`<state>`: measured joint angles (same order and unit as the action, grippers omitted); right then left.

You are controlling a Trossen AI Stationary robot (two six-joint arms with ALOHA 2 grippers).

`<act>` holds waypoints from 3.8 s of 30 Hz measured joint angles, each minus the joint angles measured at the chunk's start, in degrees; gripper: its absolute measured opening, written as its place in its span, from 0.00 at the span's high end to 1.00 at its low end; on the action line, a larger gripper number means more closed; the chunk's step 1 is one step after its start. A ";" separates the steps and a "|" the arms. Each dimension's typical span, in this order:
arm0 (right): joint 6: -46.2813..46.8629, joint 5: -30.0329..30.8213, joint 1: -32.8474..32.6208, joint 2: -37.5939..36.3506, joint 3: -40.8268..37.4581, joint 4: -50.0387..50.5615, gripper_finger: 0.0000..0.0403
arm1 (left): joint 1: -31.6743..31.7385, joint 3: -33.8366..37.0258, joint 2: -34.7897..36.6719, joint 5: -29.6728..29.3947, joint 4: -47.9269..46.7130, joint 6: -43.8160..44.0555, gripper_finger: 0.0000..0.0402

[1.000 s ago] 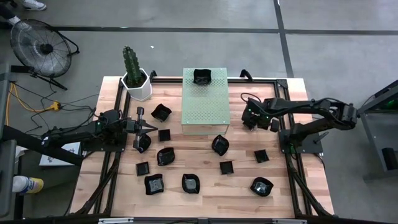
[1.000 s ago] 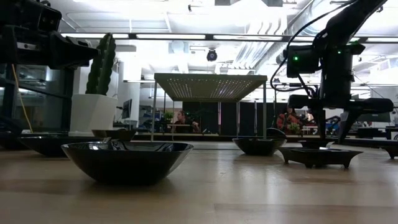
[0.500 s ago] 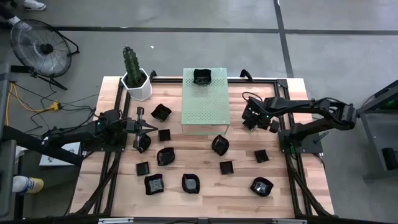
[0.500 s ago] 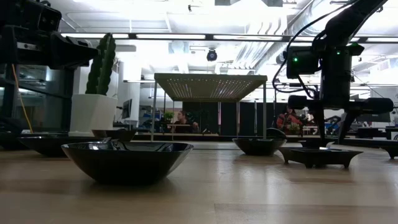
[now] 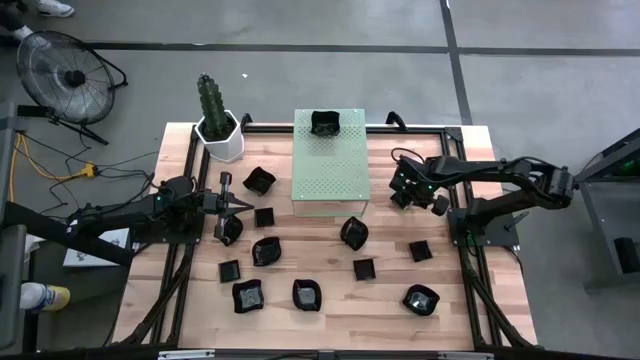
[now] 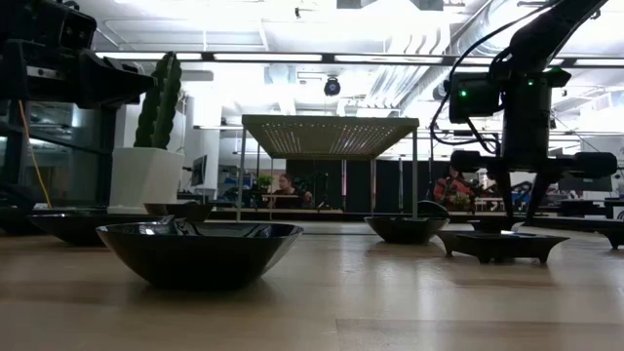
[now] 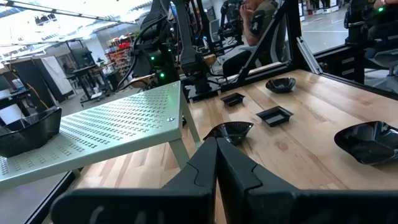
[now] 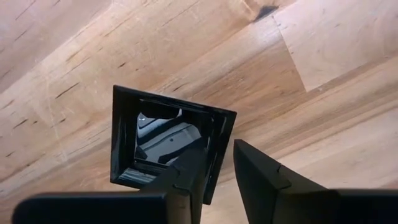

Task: Pick & Place Mini shaped plates
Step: Put the black square plate on the shelf

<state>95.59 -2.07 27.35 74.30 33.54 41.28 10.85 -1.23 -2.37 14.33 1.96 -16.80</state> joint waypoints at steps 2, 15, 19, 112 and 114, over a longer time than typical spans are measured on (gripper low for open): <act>0.01 0.11 0.00 0.00 0.00 0.00 0.82 | -0.02 0.02 0.00 0.00 0.00 0.00 0.99; 0.00 0.29 0.00 0.00 0.00 0.02 0.85 | -0.02 0.00 0.00 0.00 0.00 0.02 0.99; 0.00 0.35 -0.01 0.00 0.00 0.02 0.85 | -0.01 0.00 0.00 0.00 0.00 0.00 0.99; -8.04 4.33 -8.35 -26.85 1.60 1.49 1.00 | 0.00 0.02 0.00 0.00 0.00 0.00 0.99; -9.40 5.47 -8.35 -26.80 4.19 4.04 1.00 | 0.00 0.02 0.00 0.00 0.00 0.00 0.99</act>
<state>86.20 3.40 19.00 47.50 37.73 45.32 10.85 -1.21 -2.37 14.33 1.96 -16.80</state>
